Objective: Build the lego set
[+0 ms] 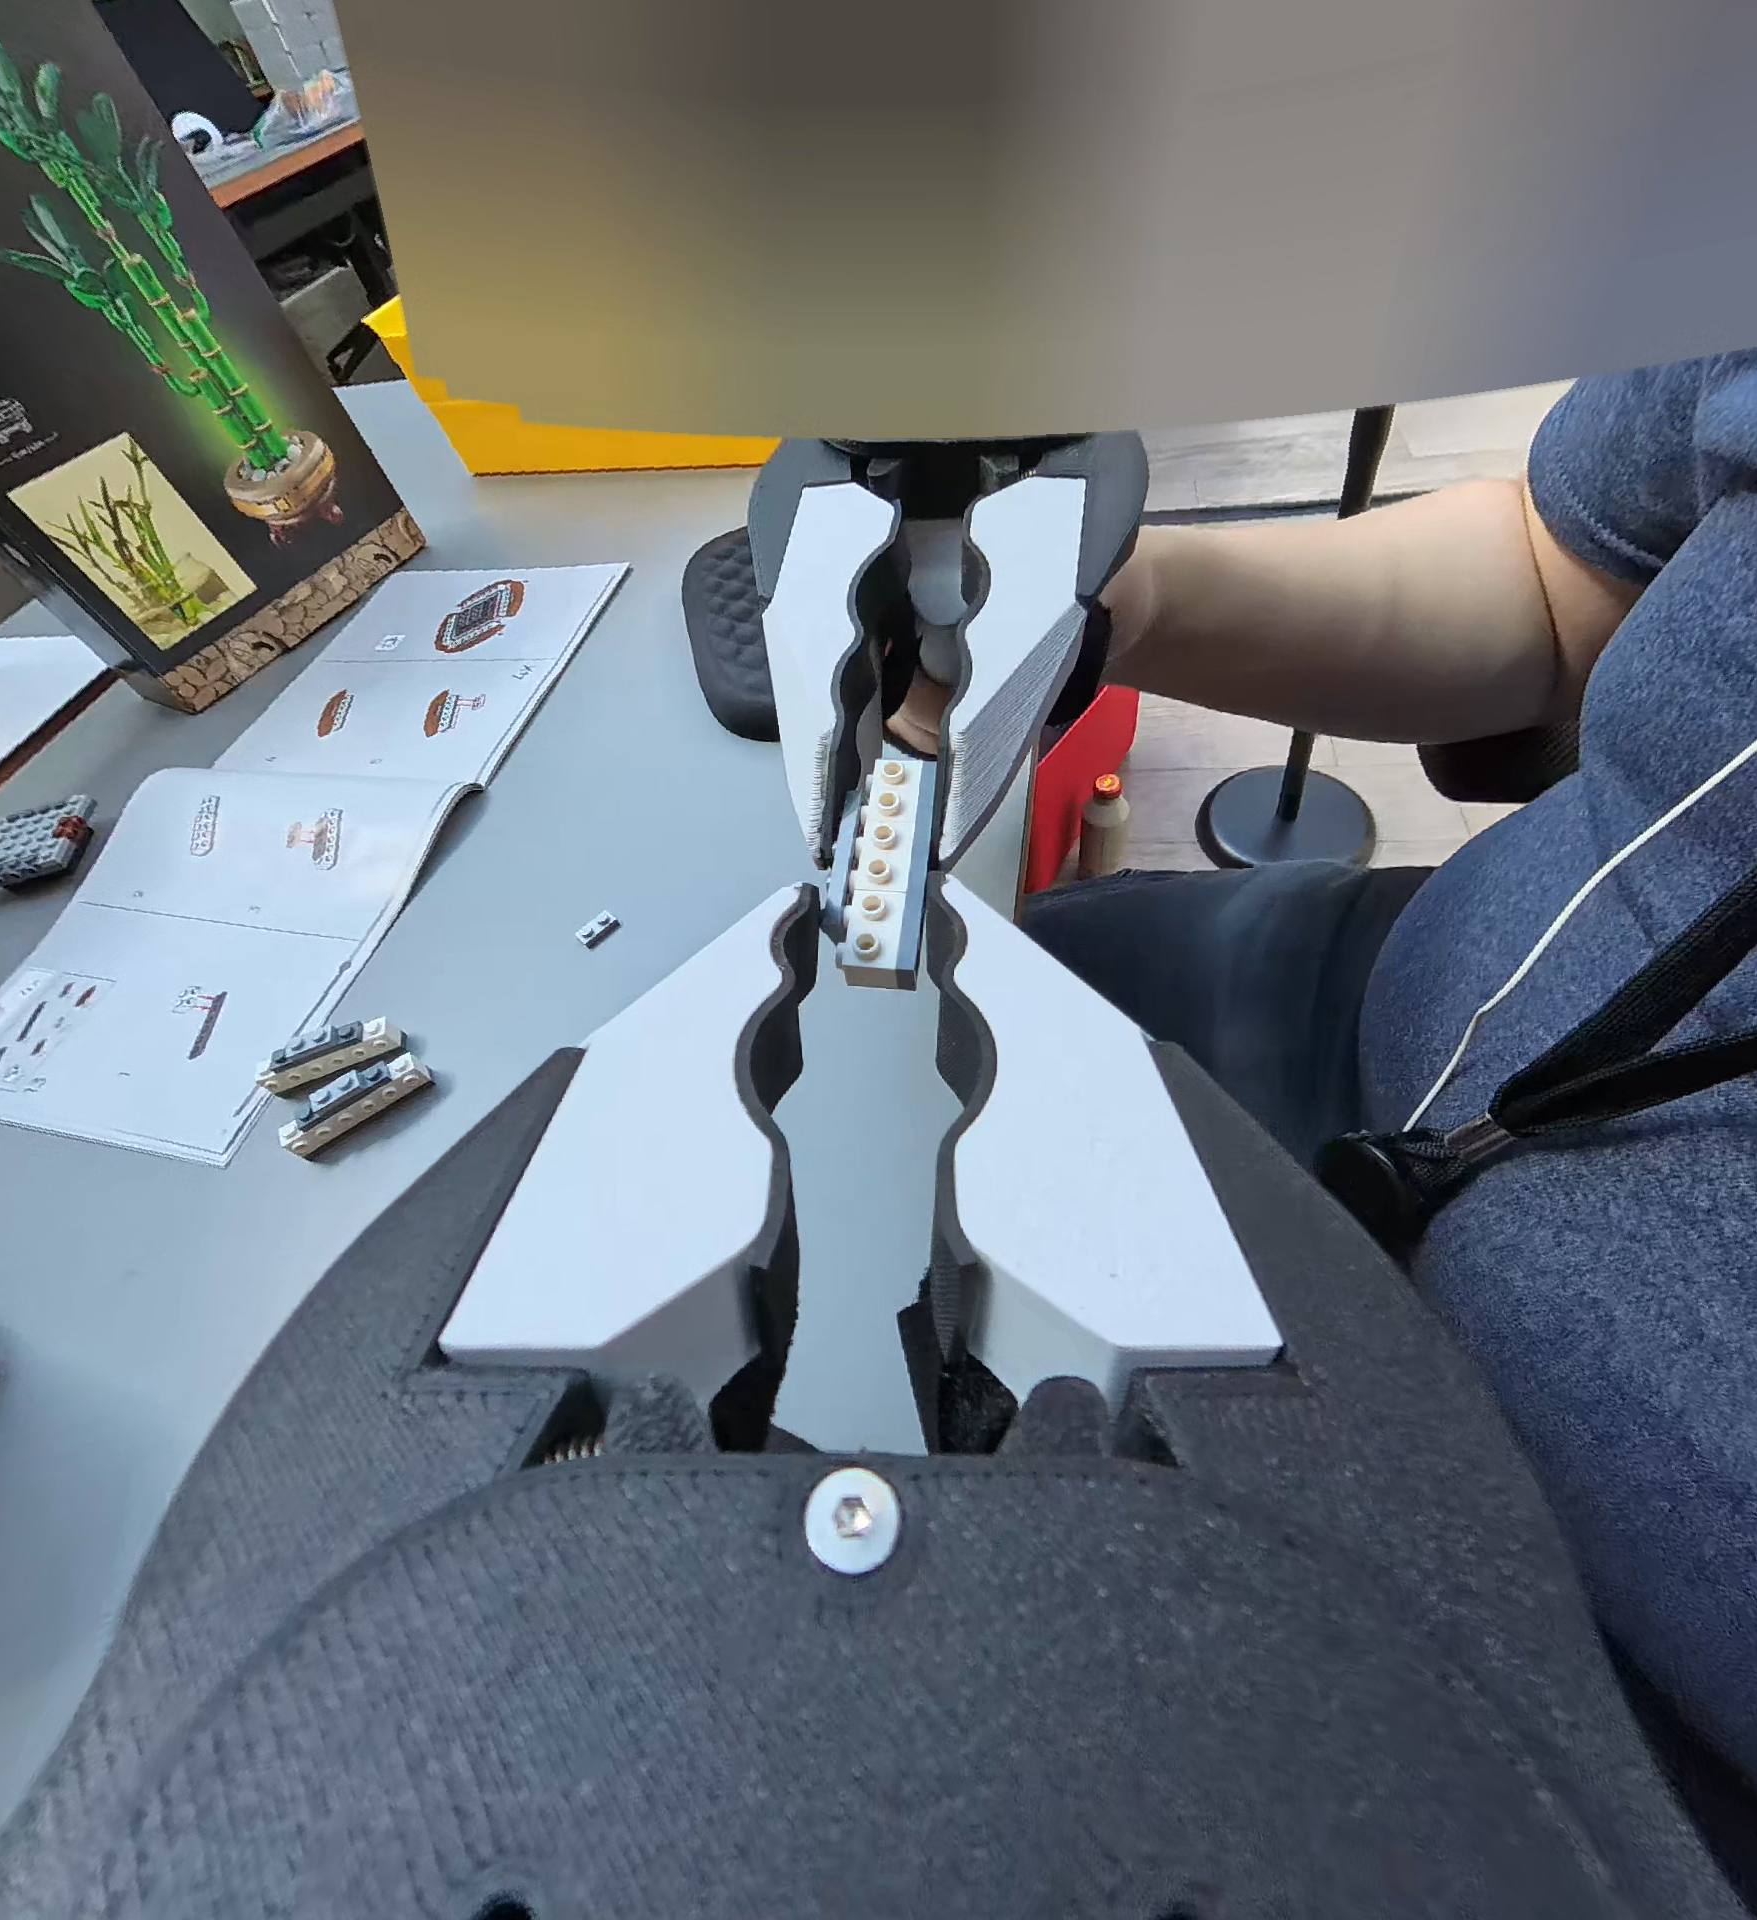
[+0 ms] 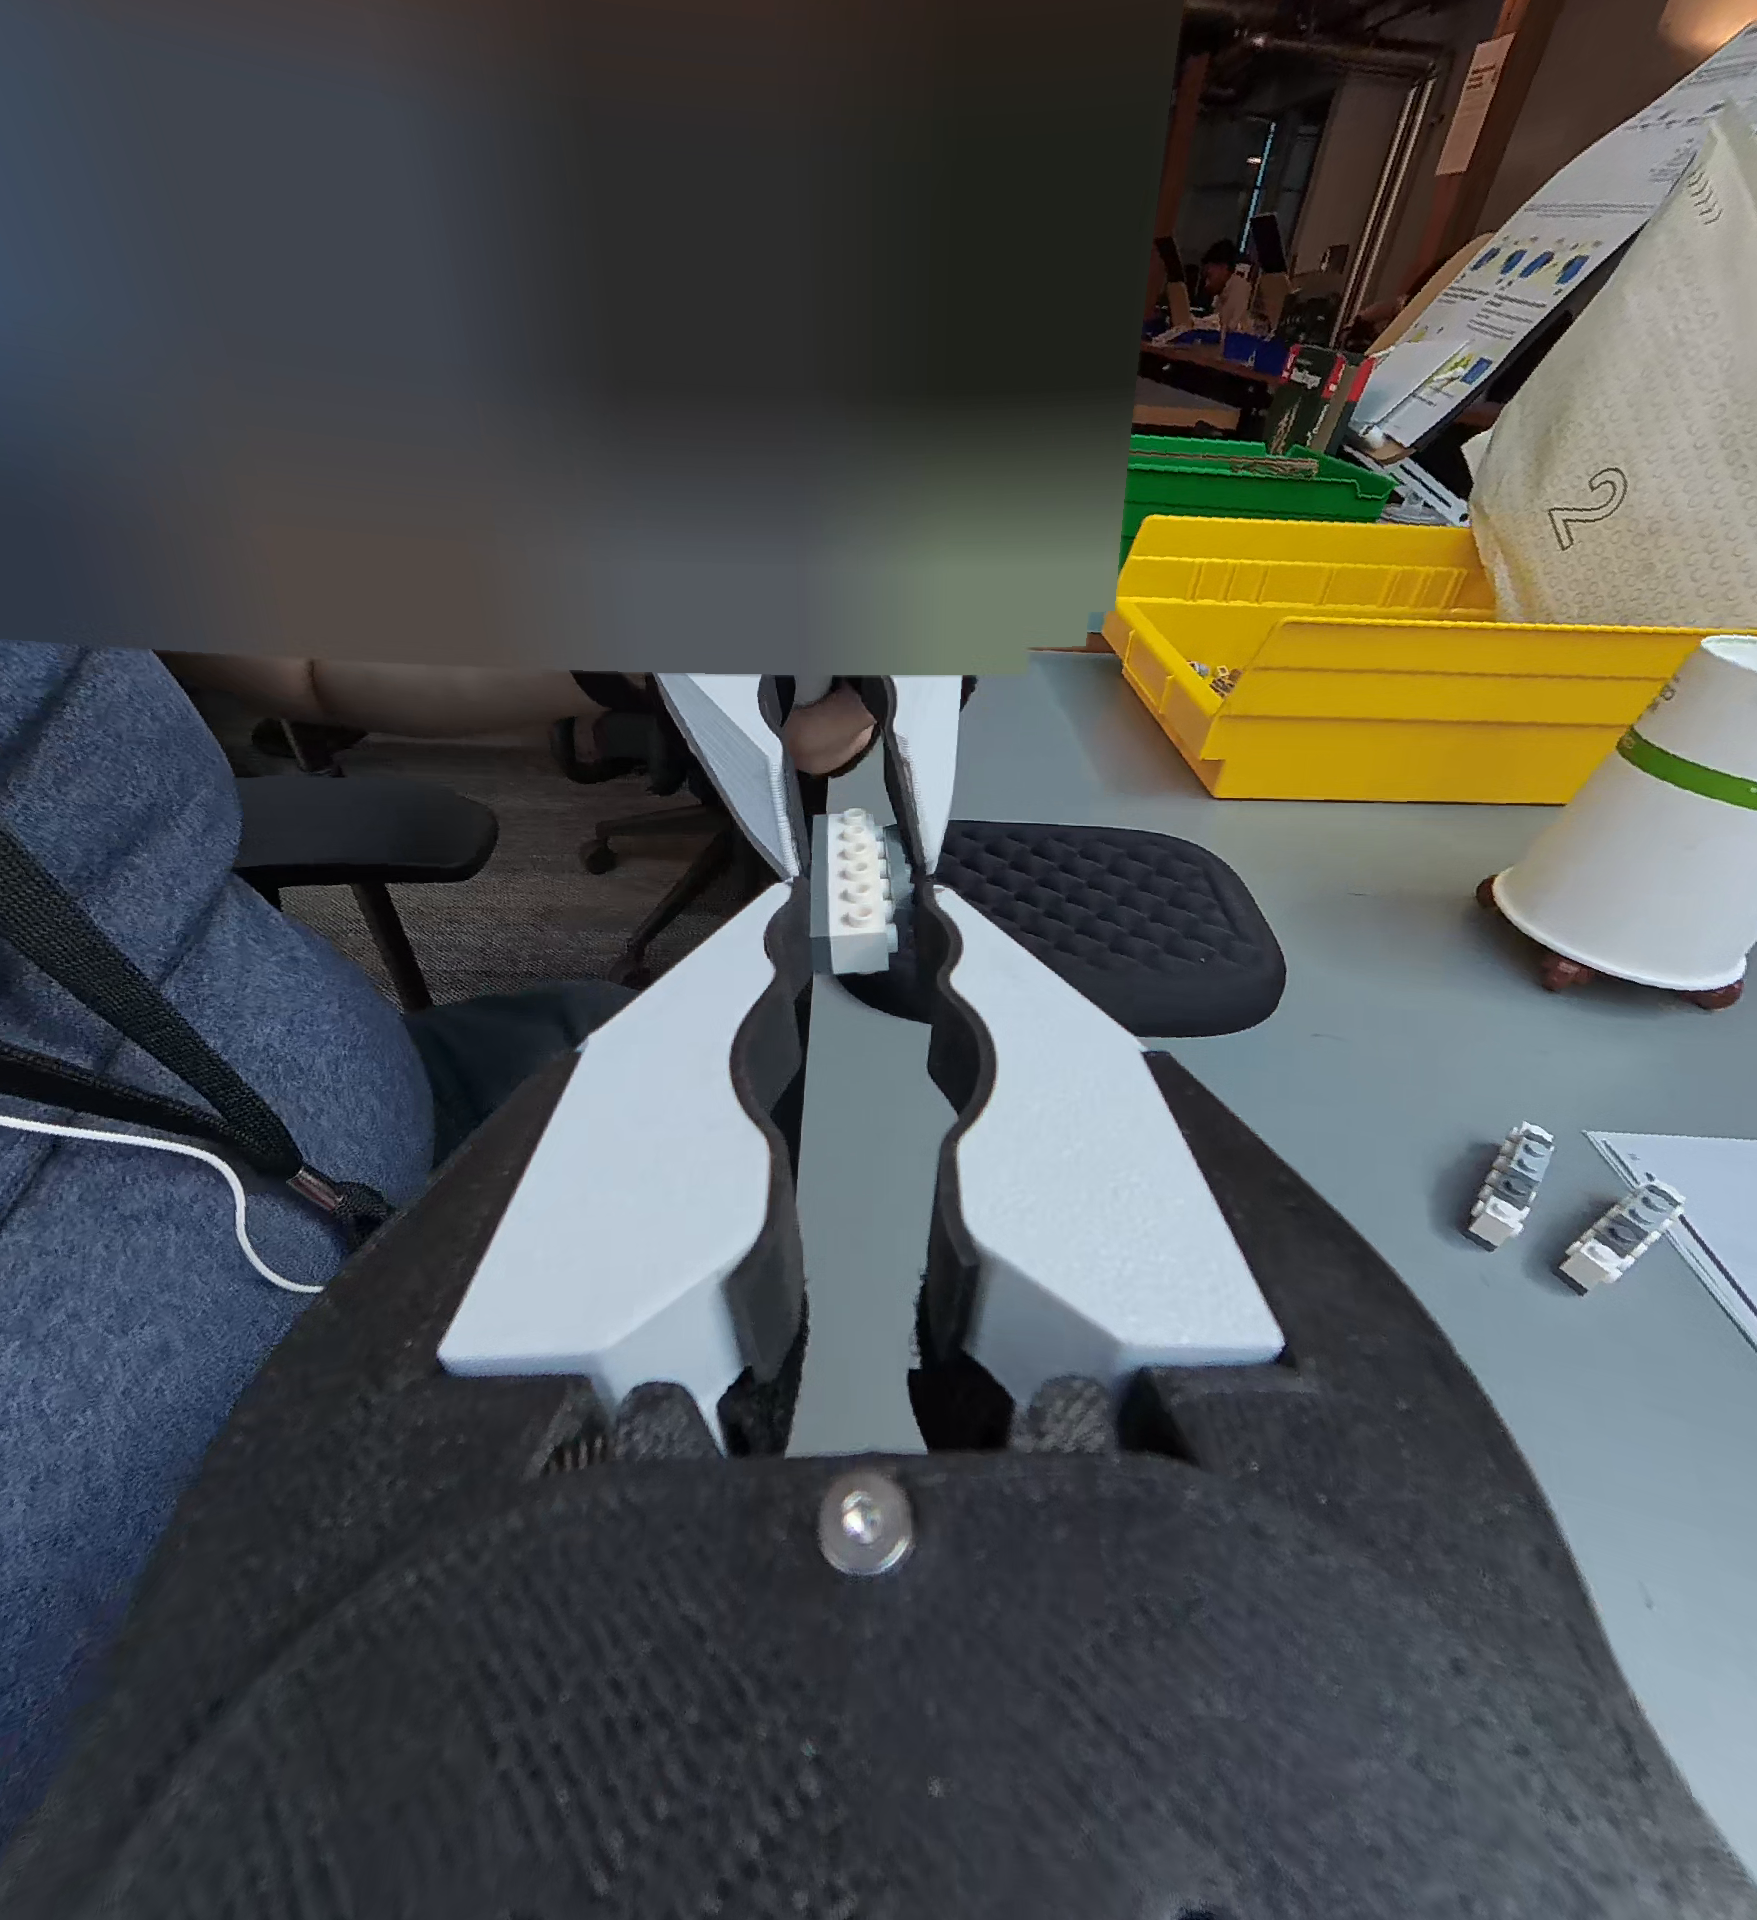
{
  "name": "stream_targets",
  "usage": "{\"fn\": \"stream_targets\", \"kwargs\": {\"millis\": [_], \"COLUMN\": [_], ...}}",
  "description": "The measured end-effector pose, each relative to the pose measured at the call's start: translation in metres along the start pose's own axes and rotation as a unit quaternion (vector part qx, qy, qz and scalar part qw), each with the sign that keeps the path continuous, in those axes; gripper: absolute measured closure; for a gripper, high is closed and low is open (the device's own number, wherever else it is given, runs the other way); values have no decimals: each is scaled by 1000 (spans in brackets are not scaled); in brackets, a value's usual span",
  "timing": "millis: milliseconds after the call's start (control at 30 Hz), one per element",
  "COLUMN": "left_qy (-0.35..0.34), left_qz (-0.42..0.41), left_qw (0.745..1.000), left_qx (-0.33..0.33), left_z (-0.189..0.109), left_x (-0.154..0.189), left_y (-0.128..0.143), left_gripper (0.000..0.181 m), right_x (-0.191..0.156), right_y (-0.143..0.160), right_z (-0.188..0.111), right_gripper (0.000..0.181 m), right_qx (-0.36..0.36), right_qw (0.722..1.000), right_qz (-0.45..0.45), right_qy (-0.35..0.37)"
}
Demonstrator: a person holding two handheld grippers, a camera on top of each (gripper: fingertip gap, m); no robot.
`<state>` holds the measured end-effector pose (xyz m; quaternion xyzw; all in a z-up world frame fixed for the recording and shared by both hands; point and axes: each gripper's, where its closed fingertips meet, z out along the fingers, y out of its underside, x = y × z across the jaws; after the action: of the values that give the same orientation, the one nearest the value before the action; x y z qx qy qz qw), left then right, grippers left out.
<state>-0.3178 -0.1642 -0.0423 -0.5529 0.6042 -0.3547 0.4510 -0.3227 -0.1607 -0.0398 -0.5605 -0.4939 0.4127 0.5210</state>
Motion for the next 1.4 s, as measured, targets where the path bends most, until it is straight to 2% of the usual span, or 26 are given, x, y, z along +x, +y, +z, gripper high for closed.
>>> {"fn": "stream_targets", "kwargs": {"millis": [133, 433, 600, 700, 1000, 1133, 1400], "left_qy": [5, -9, -16, -21, 4, 25, 24], "left_qz": [23, 76, 51, 63, 72, 66, 81], "left_qw": [999, 996, 998, 997, 995, 994, 990], "left_qx": [-25, -44, -34, -36, -62, -83, -109], "left_z": [2, 4, 4, 4, 5, 5, 9], "left_x": [1, 2, -3, -3, 0, 2, 2], "left_y": [1, 5, 1, 1, 5, 11, 18], "left_gripper": [163, 164, 161, 162, 158, 165, 165], "right_x": [-1, -1, 2, 2, 0, 1, 2], "right_y": [1, 5, 3, 4, 14, 15, 22], "right_z": [0, -1, -1, -2, 0, 0, 2], "right_gripper": [163, 163, 163, 163, 163, 163, 163], "right_qx": [-18, -35, -35, -44, -89, -98, -129], "right_qw": [999, 999, 999, 998, 995, 993, 988], "right_qz": [-28, -27, -27, -31, -49, -54, -74], "right_qy": [11, 13, 16, 19, 21, 25, 36]}}
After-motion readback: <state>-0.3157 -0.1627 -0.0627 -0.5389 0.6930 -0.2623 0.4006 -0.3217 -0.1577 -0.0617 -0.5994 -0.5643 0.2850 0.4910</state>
